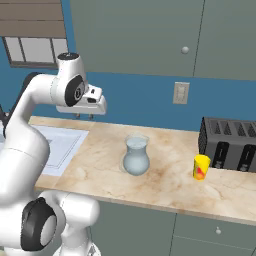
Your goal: Place the pitcher and cup on the dining counter for serving.
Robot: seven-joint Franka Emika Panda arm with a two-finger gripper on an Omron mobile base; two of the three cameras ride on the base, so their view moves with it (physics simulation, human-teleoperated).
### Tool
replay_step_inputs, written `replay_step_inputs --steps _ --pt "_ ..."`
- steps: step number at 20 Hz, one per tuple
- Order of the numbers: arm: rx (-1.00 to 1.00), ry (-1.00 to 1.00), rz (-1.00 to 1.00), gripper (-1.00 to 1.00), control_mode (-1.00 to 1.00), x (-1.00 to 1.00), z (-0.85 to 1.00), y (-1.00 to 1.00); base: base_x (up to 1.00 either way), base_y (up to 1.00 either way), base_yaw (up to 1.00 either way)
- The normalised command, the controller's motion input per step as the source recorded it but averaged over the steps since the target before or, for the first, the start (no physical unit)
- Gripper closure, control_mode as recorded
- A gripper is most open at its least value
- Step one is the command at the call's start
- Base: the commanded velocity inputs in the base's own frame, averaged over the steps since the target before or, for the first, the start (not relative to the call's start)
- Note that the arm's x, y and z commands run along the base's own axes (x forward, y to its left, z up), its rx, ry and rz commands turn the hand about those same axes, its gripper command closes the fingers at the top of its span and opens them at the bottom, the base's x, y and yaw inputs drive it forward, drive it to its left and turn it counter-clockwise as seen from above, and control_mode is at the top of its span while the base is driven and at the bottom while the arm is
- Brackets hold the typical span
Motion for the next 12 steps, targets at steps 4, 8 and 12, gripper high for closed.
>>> replay_step_inputs --steps 4,8,12 --pt "0.01 -0.06 -0.02 -1.00 -1.00 -0.23 0.00 -0.10 0.00 0.00 0.00" --pt "0.00 -0.07 -0.19 -1.00 -1.00 -0.72 -0.08 -0.53 0.00 0.00 0.00" --pt "-0.01 0.00 -0.32 -1.00 -1.00 -0.47 -0.42 -0.35 0.00 0.00 0.00"
